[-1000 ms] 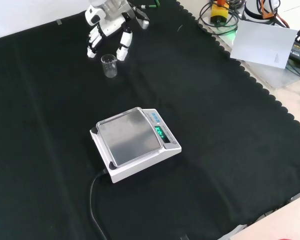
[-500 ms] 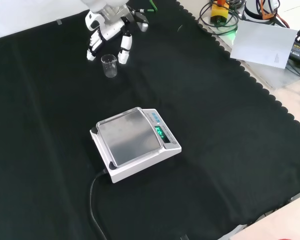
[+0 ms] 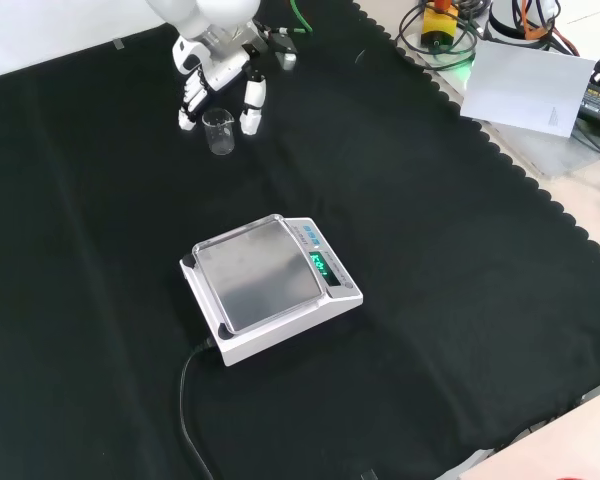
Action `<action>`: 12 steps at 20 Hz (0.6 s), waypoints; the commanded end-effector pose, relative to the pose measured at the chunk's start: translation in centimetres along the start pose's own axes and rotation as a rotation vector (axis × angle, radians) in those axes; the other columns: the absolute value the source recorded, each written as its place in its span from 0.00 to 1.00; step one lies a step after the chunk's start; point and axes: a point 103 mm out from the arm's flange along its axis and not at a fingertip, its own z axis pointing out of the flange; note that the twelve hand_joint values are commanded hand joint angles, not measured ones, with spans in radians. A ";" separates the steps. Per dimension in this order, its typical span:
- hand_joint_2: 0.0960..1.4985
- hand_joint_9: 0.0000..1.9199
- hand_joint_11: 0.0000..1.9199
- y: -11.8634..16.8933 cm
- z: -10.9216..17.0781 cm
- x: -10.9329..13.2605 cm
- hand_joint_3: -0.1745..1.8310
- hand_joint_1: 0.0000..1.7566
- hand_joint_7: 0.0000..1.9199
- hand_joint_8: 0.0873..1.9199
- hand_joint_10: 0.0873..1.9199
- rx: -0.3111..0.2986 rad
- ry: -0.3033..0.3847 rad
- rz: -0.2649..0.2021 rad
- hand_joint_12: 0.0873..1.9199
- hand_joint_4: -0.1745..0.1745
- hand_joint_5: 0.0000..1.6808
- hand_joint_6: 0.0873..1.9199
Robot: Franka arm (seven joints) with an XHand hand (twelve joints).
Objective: Pick up the beaker.
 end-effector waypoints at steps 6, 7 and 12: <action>0.61 0.09 0.07 0.6 0.6 -0.3 0.00 0.46 0.00 0.28 0.45 -0.002 -0.017 0.012 0.74 0.51 0.21 0.00; 0.61 0.10 0.08 0.6 0.5 -0.3 0.00 0.47 0.01 0.29 0.45 -0.006 -0.020 0.012 0.74 0.50 0.22 0.01; 0.64 0.27 0.18 0.8 0.5 0.4 0.00 0.55 0.10 0.34 0.40 -0.056 -0.049 0.001 0.70 0.43 0.27 0.03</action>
